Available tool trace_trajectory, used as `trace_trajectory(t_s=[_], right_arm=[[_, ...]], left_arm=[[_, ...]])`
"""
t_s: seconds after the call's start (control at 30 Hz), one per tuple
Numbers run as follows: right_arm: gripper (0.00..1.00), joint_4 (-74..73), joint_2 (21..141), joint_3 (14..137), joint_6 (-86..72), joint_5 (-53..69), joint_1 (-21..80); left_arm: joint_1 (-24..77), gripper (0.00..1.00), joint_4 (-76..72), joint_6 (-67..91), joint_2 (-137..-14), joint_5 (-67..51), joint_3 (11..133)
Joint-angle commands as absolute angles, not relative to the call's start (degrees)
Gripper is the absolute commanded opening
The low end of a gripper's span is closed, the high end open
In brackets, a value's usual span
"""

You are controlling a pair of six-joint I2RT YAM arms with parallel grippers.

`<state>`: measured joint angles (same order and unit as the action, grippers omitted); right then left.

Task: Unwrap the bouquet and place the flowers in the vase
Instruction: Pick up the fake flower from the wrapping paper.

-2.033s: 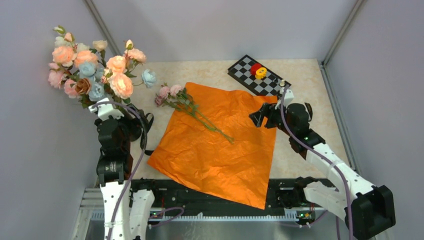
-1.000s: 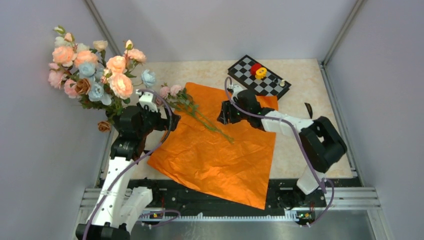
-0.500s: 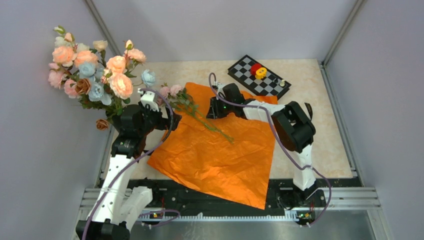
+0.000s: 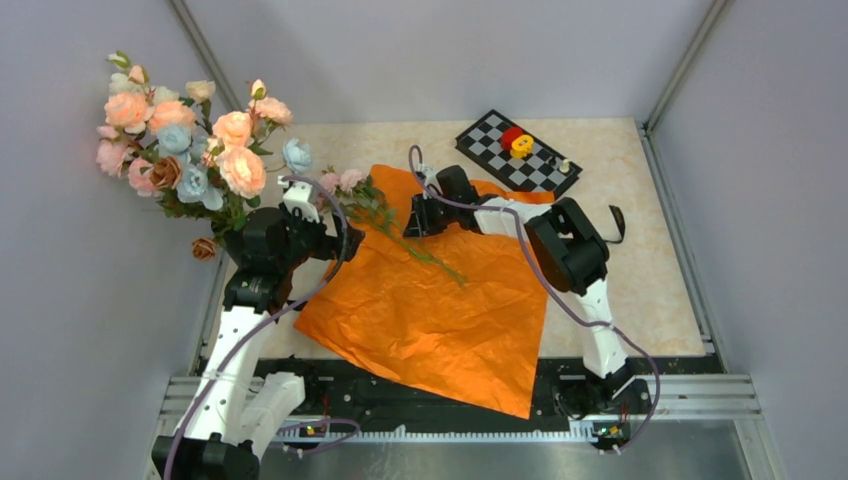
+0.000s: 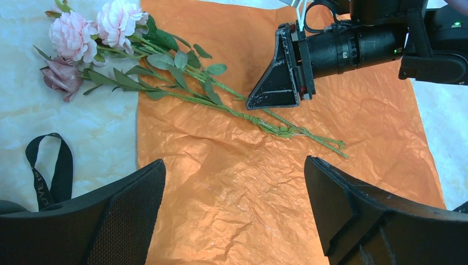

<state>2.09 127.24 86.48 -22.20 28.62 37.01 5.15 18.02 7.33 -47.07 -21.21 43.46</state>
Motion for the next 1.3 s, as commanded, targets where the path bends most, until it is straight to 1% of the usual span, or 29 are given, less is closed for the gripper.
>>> trace_trajectory(t_s=[0.0, 0.1, 0.5, 0.7, 0.83, 0.9, 0.93, 1.27], right_arm=[[0.29, 2.95, 129.19, 90.61, -22.37, 30.56, 37.12], [0.28, 3.67, 130.03, 91.00, -23.07, 31.44, 36.85], [0.27, 6.05, 133.62, 92.68, -25.71, 34.71, 36.64], [0.18, 7.61, 133.86, 92.46, -27.21, 33.52, 36.56], [0.08, 8.07, 133.84, 92.38, -27.72, 32.61, 36.48], [0.01, 7.99, 133.34, 92.06, -28.53, 31.40, 36.24], [0.00, 8.29, 133.00, 91.63, -29.14, 31.04, 35.90], [0.00, 19.51, 125.45, 83.59, -33.22, 31.92, 33.93]], left_arm=[[5.36, 0.99, 15.38, 6.89, -47.11, -22.15, 43.35], [5.36, 0.99, 15.38, 6.83, -47.06, -22.14, 43.37], [5.36, 0.99, 15.45, 6.77, -47.19, -22.15, 43.26], [5.36, 0.99, 15.47, 6.67, -47.15, -22.07, 43.30], [5.36, 0.99, 15.55, 6.61, -47.19, -21.96, 43.25], [5.36, 0.99, 15.56, 6.67, -47.10, -21.90, 43.28], [5.36, 0.99, 15.56, 6.56, -47.07, -21.77, 43.28], [5.36, 0.99, 15.56, 6.67, -47.08, -21.76, 43.24]])
